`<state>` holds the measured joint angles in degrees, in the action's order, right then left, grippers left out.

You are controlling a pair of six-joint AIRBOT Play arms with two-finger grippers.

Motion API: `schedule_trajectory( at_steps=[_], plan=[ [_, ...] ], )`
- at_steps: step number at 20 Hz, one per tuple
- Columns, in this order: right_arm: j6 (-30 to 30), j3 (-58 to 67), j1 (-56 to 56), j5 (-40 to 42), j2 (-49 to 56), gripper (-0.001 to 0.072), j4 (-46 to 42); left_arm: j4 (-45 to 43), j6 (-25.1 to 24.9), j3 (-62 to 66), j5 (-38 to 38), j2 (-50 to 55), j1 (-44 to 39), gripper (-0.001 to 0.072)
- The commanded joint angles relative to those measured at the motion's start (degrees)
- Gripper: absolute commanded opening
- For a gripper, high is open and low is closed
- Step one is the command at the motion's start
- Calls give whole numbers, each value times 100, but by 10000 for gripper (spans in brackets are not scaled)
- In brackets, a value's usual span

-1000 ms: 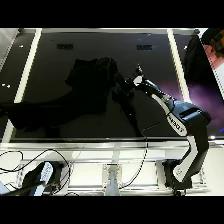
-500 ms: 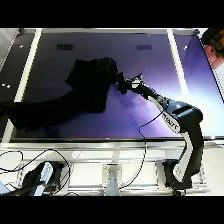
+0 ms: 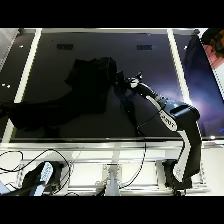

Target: Fold the clothes and pants, and hang the long-sleeved shirts on hangers.

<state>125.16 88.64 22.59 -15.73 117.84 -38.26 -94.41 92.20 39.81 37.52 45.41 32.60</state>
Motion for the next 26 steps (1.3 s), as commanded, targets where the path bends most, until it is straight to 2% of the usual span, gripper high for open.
schedule_trajectory(
  at_steps=[1,3,5,11,16,18,20,22,24,26],
  plan=[
    [-22,415,17,-37,186,20,31,0,0,-44,4,4,0,14],
    [-24,415,-24,-15,173,19,31,0,0,-44,2,4,-2,14],
    [-28,415,-101,-345,98,19,-179,0,0,-44,2,4,-2,14],
    [-173,415,-374,-824,-909,17,-2719,164,0,-39,-164,0,-2,13],
    [-1947,417,-765,-1818,-2347,17,-4039,1360,0,-22,-1032,-20,-2,14],
    [-2258,417,-1016,-2052,-2977,18,-4503,2037,-2,15,-1676,-129,-2,14],
    [-2326,417,-1351,-2153,-3585,18,-4822,2588,0,24,-2481,-302,-2,13],
    [-2645,417,-1725,-2337,-4146,18,-4896,2767,0,24,-3185,-476,-2,13],
    [-3082,417,-2052,-2761,-4638,18,-4909,2767,2,24,-3497,-601,-2,13],
    [-3451,417,-2330,-3355,-5025,18,-4924,2767,2,46,-3501,-658,-46,13]
  ],
)
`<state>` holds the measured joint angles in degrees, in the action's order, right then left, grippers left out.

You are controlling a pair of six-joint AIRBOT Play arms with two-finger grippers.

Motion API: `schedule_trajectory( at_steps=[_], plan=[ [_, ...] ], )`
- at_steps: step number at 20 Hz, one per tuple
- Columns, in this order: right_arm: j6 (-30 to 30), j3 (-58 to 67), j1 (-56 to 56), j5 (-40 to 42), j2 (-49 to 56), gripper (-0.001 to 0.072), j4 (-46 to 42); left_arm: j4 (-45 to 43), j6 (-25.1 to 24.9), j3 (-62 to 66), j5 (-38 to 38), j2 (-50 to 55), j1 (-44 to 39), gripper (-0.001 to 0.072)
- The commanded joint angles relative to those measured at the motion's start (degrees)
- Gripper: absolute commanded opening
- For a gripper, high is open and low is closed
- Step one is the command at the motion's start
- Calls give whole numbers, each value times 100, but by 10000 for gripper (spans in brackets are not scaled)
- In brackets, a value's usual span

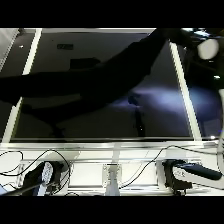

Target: Fold the clothes and pants, and hang the long-sleeved shirts on hangers.

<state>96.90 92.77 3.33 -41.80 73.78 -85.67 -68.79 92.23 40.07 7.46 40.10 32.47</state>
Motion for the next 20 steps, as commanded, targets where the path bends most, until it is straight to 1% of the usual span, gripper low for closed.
schedule_trajectory(
  at_steps=[1,4,8,9,10,11,13,14,16,17,19,20],
  plan=[
    [-754,4,-525,-1032,-763,18,-184,205,2,42,-496,-127,-98,13],
    [-1331,2,-763,-1661,-1104,18,-181,203,0,142,-540,-111,-452,12],
    [-1718,2,-798,-2481,-1228,18,-334,203,0,166,-540,247,-1121,12],
    [-1707,-7,-798,-2522,-1231,18,-439,205,70,164,-667,422,-1351,12],
    [-1707,-7,-798,-2433,-1246,18,-455,203,227,164,-1012,601,-1620,11],
    [-1707,-4,-798,-2258,-1261,18,-455,203,352,166,-1631,826,-1941,11],
    [-1690,-4,-798,-1978,-1290,18,-457,201,382,254,-3018,1425,-2546,11],
    [-1690,-7,-798,-1985,-1287,18,-457,201,382,411,-3373,1781,-2763,11],
    [-1692,-39,-798,-2035,-1279,18,-483,203,387,929,-3495,2575,-3064,12],
    [-1692,-79,-798,-2041,-1276,18,-503,201,516,1287,-3495,2944,-3152,11],
    [-1692,-153,-798,-2039,-1268,19,-551,199,1001,2124,-3493,3550,-3241,11],
    [-1692,-188,-798,-2037,-1266,19,-568,118,1047,2562,-3480,3812,-3252,12]
  ],
)
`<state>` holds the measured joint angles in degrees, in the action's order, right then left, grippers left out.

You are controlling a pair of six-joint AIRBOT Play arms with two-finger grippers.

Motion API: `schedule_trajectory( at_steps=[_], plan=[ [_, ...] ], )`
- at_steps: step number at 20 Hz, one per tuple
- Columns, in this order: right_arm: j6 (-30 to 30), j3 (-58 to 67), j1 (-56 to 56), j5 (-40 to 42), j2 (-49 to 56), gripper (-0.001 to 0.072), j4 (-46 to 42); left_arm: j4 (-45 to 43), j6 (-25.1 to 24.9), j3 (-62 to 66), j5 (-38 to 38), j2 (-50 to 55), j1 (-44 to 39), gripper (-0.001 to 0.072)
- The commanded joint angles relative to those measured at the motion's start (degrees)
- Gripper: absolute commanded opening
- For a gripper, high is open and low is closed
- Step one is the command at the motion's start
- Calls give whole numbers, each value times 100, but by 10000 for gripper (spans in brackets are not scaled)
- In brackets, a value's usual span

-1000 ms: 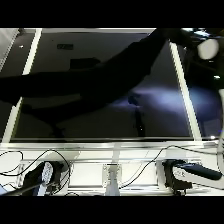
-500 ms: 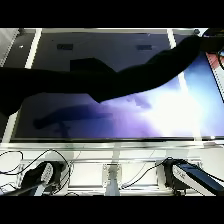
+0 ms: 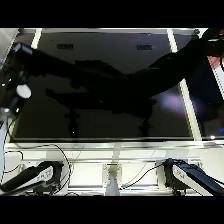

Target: Fold the clothes and pants, and hang the long-sleeved shirts on hangers.

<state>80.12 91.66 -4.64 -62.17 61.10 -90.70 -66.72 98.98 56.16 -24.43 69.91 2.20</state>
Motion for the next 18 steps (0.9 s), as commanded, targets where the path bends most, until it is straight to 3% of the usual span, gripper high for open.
schedule_trajectory(
  at_steps=[1,4,7,8,9,10,16,18],
  plan=[
    [-13,-98,0,-11,13,18,-66,-374,372,1296,-162,1032,-227,12],
    [-11,-214,0,-20,26,19,-61,-1261,369,1687,658,1460,-227,12],
    [-11,-485,0,-17,26,19,-57,-1279,369,1685,1646,1921,-247,17],
    [-9,-599,0,-20,26,19,-57,-1279,369,1683,2041,2050,-245,152],
    [-7,-688,0,-17,26,19,-55,-1279,369,1683,2527,2142,-245,571],
    [-7,-758,0,-20,26,19,-55,-1276,361,1683,2920,2192,-236,697],
    [-11,-839,0,-17,26,19,-57,-1355,352,1683,4806,1738,140,683],
    [-11,-839,0,-15,26,19,-57,-1615,345,1683,5947,1451,455,517]
  ],
)
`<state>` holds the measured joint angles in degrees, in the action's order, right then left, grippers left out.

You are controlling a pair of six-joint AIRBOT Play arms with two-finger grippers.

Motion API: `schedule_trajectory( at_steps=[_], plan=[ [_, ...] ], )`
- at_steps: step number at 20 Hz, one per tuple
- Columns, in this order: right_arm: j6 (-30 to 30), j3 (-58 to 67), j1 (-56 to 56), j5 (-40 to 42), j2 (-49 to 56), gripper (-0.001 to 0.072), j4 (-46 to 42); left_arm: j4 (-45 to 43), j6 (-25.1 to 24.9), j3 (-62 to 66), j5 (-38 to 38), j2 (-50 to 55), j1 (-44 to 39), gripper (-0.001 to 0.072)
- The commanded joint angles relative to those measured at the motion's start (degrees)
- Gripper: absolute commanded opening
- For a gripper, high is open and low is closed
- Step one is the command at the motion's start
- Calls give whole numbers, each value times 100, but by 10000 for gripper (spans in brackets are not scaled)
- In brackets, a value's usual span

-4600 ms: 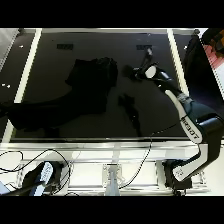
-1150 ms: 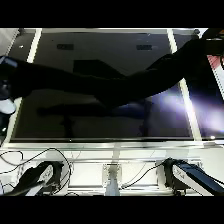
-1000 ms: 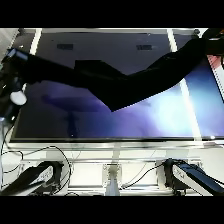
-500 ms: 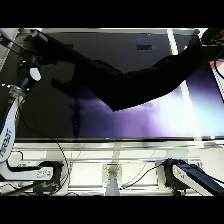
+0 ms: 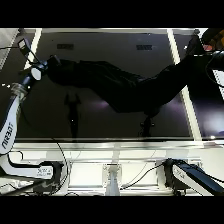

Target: Fold the clothes and pants, and hang the long-sleeved shirts on hangers.

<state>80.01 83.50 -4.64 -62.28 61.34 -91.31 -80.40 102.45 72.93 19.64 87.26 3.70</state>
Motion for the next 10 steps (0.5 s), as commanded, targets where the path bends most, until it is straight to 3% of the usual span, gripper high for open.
schedule_trajectory(
  at_steps=[1,3,5,7,10],
  plan=[
    [0,-24,0,-2,2,19,4,-549,0,4,2159,-369,457,516],
    [0,-31,0,15,2,19,7,-597,-197,-109,3180,-435,713,516],
    [0,-31,0,42,2,19,7,223,-1075,-479,3486,-437,778,479],
    [0,-31,0,42,2,19,7,1486,-1755,-951,3112,-417,743,460],
    [0,-31,0,42,2,19,4,3462,-1941,-1412,2175,-122,660,459]
  ],
)
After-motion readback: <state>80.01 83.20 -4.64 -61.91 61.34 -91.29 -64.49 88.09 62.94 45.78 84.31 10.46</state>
